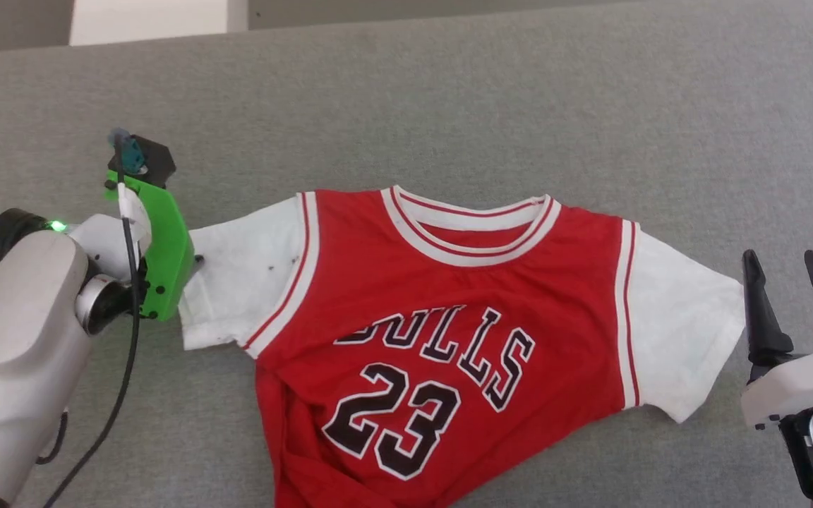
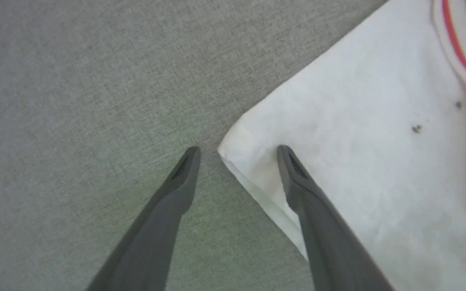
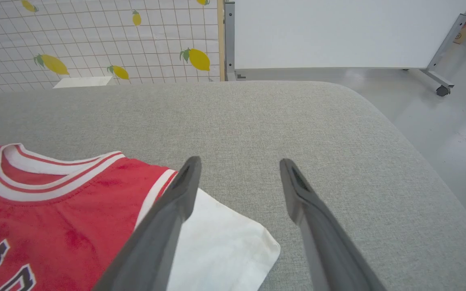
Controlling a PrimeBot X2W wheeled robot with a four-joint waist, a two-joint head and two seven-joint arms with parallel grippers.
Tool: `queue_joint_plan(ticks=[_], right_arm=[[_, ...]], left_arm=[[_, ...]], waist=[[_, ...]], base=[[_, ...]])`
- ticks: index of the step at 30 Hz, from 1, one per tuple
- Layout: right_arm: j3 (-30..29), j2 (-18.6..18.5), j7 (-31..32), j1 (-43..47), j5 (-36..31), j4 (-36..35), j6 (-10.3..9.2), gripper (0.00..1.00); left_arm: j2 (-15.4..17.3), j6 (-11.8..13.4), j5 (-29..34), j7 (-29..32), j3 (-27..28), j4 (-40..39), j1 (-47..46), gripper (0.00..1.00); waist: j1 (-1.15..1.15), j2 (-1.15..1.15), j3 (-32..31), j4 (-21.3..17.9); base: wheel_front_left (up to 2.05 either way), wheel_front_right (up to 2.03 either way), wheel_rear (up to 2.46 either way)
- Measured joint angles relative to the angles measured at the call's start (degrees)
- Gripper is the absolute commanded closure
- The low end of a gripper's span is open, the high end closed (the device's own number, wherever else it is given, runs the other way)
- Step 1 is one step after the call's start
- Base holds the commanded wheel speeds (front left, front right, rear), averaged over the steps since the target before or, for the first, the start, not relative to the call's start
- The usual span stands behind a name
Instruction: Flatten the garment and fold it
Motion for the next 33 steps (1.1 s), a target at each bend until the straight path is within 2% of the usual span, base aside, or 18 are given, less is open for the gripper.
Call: queue_joint_plan(ticks=[6, 7, 8, 12, 16, 20, 25, 28, 33], right_arm=[[0.0, 0.1, 0.0, -0.2, 0.0, 0.0, 0.0, 0.0], [0.0, 0.0, 0.0, -0.2, 0.0, -0.1, 0.0, 0.0], [0.0, -0.1, 0.1, -0.3, 0.0, -0.2, 0.0, 0.0], [-0.4, -0.8, 0.5, -1.1, 0.0, -0.7, 0.0, 0.0], [0.0, -3.3, 2.7, -1.4, 0.0, -0.6, 0.0, 0.0], [1.5, -8.2, 10.4, -1.3, 0.6, 0.5, 0.0, 0.0], [2.6, -15.3, 25.1, -1.1, 4.1, 2.4, 0.0, 0.0], [3.4, -18.2, 32.1, -1.1, 7.3, 3.5, 0.0, 0.0], [4.9, -21.9, 37.5, -2.8, 9.6, 6.9, 0.0, 0.0]], left_arm=[[1.2, 0.0, -2.7, 1.3, -2.6, -0.3, -2.0, 0.0], [1.4, 0.0, -3.4, 2.0, -3.3, -0.6, -2.4, 0.73], [1.6, 0.0, -4.4, 2.9, -4.0, -0.9, -2.7, 1.0], [1.5, 0.0, -8.4, 3.1, -5.5, -2.0, -3.0, 1.0], [0.8, 0.0, -8.3, -2.6, -6.2, -0.7, -2.9, 1.0], [0.3, 0.6, -5.9, -10.6, -5.6, 0.3, -2.6, 1.0], [0.5, 2.5, -3.5, -17.7, -5.0, -3.9, -2.1, 1.0], [1.1, 2.7, -2.3, -19.9, -5.4, -9.0, -0.3, 1.0], [2.9, 4.5, -1.7, -21.4, -5.4, -17.2, 2.7, 1.0]], waist=[[0.0, 0.0, 2.1, -0.9], [0.0, 0.0, 2.4, -0.8], [0.0, 0.0, 2.6, -0.7], [0.0, 0.0, 2.9, 0.1], [0.0, 0.0, 2.2, 1.2], [0.0, 0.0, 0.3, 2.2], [0.0, 0.0, -1.8, 4.6], [0.0, 0.0, -2.6, 6.5], [0.0, 0.0, -3.1, 9.5]], base=[[0.0, 0.0, 0.0], [0.0, 0.0, 0.0], [0.0, 0.0, 0.0], [0.0, 0.0, 0.0], [0.0, 0.0, 0.0], [0.0, 0.0, 0.0], [0.0, 0.0, 0.0], [0.0, 0.0, 0.0], [0.0, 0.0, 0.0]])
